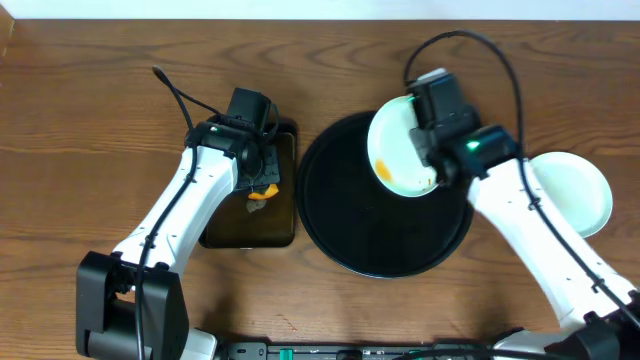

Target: Clean dirty plates on tray and stack at the side

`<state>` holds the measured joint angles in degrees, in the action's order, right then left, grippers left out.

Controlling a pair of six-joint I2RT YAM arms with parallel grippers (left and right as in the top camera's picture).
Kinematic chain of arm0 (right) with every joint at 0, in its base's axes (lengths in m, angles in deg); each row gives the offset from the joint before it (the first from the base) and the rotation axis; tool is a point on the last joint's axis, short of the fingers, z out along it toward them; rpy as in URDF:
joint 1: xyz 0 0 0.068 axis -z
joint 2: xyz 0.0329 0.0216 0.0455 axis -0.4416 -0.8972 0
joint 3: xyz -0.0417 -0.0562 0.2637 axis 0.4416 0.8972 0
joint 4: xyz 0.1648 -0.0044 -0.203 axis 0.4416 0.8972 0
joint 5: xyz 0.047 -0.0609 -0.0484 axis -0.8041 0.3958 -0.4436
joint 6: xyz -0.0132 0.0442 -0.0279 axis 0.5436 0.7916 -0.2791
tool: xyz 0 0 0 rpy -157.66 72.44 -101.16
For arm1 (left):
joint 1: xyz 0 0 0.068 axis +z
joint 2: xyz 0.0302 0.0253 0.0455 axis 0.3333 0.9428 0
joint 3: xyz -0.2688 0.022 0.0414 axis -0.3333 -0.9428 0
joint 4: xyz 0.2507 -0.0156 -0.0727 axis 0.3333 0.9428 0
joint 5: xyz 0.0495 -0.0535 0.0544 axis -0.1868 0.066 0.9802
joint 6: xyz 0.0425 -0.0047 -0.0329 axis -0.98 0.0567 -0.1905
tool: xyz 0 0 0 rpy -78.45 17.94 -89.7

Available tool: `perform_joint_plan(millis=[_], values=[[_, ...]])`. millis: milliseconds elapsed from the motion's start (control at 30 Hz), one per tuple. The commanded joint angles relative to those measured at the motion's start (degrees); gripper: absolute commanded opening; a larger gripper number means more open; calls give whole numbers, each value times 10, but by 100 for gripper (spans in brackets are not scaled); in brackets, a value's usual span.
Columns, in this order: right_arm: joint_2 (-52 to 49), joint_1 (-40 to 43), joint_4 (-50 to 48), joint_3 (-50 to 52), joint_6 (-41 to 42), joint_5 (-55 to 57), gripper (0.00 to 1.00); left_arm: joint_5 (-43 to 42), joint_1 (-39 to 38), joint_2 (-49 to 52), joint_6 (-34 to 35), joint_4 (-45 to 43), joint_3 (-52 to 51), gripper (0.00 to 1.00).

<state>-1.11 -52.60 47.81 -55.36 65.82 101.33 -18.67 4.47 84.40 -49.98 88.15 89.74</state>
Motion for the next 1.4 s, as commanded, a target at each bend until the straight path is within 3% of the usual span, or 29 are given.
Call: perform_joint_plan(millis=[0, 167, 400, 533, 733, 1000, 1300, 1367], values=[[12, -49, -1, 0, -8, 134, 1, 5, 2, 3, -5, -2, -2, 8], [12, -126, -11, 0, -8, 287, 1, 5, 2, 3, -5, -5, -2, 8], [12, -139, -19, 0, 2, 307, 1, 5, 2, 3, -5, -5, -2, 8], [12, -129, -13, 0, 63, 295, 1, 6, 2, 3, -6, -5, -2, 8], [12, -40, 44, 0, 186, 159, 1, 104, 2, 10, -10, -10, -3, 8], [12, 118, 95, 0, 254, 65, 1, 106, 2, 67, -25, -37, -4, 8], [12, 315, 127, 0, 263, -8, 1, 106, 2, 122, -34, -46, -4, 8], [12, 358, 129, 0, 263, -31, 1, 106, 3, 122, -34, -46, -4, 12]])
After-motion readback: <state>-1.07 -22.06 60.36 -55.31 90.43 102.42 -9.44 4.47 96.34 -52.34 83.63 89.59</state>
